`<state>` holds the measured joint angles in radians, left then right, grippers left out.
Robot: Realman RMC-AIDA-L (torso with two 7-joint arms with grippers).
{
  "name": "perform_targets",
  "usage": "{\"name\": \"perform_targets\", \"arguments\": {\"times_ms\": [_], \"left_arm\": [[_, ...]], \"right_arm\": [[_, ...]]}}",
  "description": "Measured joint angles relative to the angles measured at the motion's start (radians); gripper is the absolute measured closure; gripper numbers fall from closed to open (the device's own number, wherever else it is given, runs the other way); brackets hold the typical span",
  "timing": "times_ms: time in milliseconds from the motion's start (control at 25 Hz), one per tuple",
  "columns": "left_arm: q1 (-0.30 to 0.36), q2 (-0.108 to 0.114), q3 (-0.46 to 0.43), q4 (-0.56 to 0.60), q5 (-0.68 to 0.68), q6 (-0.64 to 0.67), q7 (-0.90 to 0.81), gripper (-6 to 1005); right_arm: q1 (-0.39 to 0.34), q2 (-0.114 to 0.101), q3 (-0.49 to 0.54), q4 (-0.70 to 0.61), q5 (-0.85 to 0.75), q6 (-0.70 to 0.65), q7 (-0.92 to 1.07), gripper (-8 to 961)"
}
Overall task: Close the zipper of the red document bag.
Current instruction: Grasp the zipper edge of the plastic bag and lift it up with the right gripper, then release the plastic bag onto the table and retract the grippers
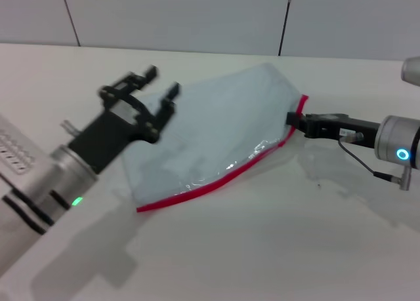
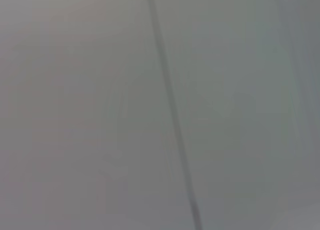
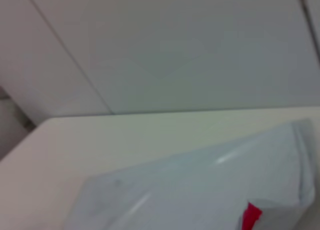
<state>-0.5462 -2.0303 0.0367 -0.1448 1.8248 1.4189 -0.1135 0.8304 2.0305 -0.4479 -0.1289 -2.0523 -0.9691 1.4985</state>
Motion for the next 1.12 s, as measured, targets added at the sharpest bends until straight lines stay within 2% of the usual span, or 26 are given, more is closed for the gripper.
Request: {"name": "perform_targets", "arguments": {"times_ms": [200,360,560,880,1120], "left_arm": [[-0.042,-0.001,0.000,-0.022,0.145,-0.049,0.001,552],[-0.056,-0.002,0.000,-0.035,0.183,-0.075,0.007,552],[-0.071,-0.004,0.000,-0.051,0.187,-0.125,0.011,552],[-0.083,-0.007,-0.003,-0.054,0.181,-0.182,0.018,551],[-0.088,-0.008,-0.004,-0.097,0.178,-0.213,0.119,551]], "right_arm": [[0.017,0.003,0.000,0.014,0.038,-0.042,-0.034,918],[0.036,0.004,0.000,0.030,0.054,-0.080,-0.053,914],[0.056,0.009,0.000,0.040,0.061,-0.118,-0.064,908],[0.084,0.007,-0.002,0.078,0.076,-0.164,-0.094,898],[0.093,0.007,-0.001,0.082,0.076,-0.169,-0.095,891]]}}
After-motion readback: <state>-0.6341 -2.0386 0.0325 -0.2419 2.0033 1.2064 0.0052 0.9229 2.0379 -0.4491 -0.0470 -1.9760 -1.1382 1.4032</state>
